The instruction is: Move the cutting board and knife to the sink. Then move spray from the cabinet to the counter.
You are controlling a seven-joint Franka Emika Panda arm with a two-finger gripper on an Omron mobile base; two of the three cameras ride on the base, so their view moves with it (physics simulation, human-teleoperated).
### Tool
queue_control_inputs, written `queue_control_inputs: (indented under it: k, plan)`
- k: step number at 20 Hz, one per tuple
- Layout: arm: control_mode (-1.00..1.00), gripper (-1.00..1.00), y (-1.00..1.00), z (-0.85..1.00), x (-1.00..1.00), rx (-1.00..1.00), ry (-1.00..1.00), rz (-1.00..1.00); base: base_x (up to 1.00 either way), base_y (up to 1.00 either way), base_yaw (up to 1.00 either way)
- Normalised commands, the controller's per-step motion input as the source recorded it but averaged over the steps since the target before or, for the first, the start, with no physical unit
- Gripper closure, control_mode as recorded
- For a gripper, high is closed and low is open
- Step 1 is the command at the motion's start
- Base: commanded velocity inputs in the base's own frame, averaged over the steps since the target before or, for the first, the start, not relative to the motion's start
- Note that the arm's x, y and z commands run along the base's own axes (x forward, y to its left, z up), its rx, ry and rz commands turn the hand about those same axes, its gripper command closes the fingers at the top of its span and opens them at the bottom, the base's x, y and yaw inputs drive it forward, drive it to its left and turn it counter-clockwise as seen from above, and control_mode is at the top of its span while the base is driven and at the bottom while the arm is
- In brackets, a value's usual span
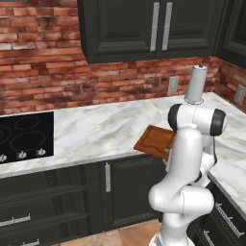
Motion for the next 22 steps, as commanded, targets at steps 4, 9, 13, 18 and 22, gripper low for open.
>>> queue_control_inputs:
  k: [4, 9, 13, 18, 22]
  plan:
    - [-1.00, 1.00, 0.00, 0.00, 0.04, 0.00, 0.00, 0.00, 0.00, 0.00, 0.00]
    - [-1.00, 1.00, 0.00, 0.00, 0.00, 0.00, 0.00, 0.00, 0.00, 0.00, 0.00]
    - [-1.00, 1.00, 0.00, 0.14, 0.00, 0.00, 0.00, 0.00, 0.00, 0.00, 0.00]
    - [-1.00, 1.00, 0.09, 0.64, 0.00, -0.02, 0.00, 0.00, 0.00, 0.00, 0.00]
    - [-1.00, 1.00, 0.05, 0.84, -0.04, -0.02, 0.00, 0.00, 0.00, 0.00, 0.00]
